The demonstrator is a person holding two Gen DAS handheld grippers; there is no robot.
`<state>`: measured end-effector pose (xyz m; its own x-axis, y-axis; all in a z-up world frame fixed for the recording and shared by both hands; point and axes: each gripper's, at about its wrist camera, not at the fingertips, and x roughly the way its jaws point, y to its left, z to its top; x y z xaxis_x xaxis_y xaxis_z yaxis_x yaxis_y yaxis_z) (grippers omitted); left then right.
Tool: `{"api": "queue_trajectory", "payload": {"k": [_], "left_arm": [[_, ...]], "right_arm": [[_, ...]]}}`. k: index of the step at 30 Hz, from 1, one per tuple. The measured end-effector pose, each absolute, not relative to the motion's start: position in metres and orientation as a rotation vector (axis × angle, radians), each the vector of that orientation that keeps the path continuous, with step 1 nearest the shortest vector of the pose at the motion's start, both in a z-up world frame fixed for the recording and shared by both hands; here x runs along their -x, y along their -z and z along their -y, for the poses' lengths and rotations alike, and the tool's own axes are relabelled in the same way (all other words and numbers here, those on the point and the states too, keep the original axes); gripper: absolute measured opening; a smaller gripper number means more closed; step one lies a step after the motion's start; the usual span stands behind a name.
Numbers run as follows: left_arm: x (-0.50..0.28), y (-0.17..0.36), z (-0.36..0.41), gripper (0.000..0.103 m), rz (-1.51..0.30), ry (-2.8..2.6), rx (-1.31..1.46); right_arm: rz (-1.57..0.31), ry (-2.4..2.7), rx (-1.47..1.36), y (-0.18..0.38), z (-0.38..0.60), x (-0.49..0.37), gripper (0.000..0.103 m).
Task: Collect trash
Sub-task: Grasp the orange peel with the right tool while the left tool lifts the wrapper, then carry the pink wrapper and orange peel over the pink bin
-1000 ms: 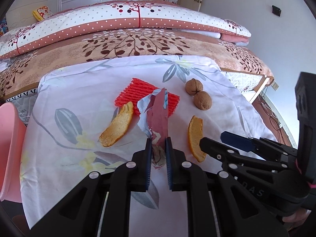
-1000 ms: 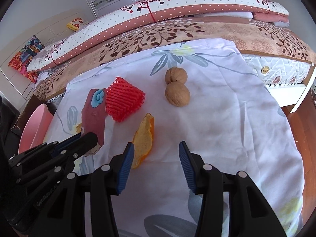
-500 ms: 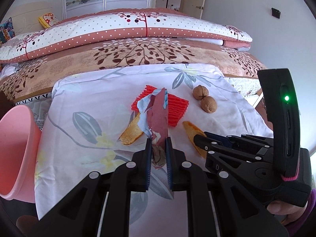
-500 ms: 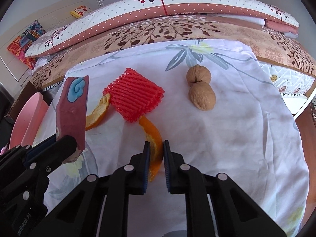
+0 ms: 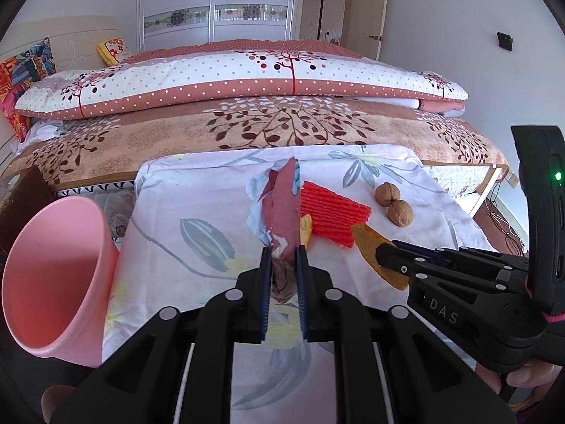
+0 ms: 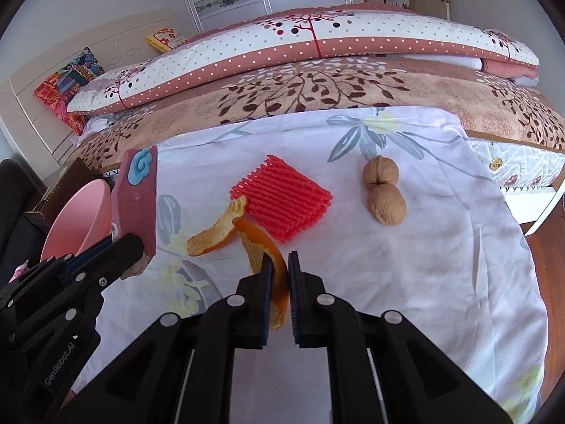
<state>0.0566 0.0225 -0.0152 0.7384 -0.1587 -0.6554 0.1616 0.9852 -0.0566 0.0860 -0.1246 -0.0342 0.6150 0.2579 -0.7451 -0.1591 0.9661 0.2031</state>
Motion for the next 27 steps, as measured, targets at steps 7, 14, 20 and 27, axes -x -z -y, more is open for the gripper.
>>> {"api": "queue_trajectory", "payload": {"k": [7, 14, 20, 27], "left_arm": [[-0.05, 0.006, -0.05, 0.013, -0.677, 0.1, 0.021], [-0.041, -0.003, -0.08, 0.013, -0.639, 0.014, 0.042], [-0.035, -0.006, -0.113, 0.013, -0.623, -0.072, 0.073], [-0.029, -0.005, -0.154, 0.013, -0.617, -0.175, 0.122]], "right_arm": [[-0.84, -0.31, -0.076, 0.02, 0.089, -0.08, 0.009], [-0.811, -0.379, -0.057, 0.003, 0.054, -0.08, 0.009], [-0.795, -0.446, -0.032, -0.006, 0.017, -0.08, 0.009], [-0.787, -0.527, -0.004, -0.012, -0.027, -0.08, 0.009]]}}
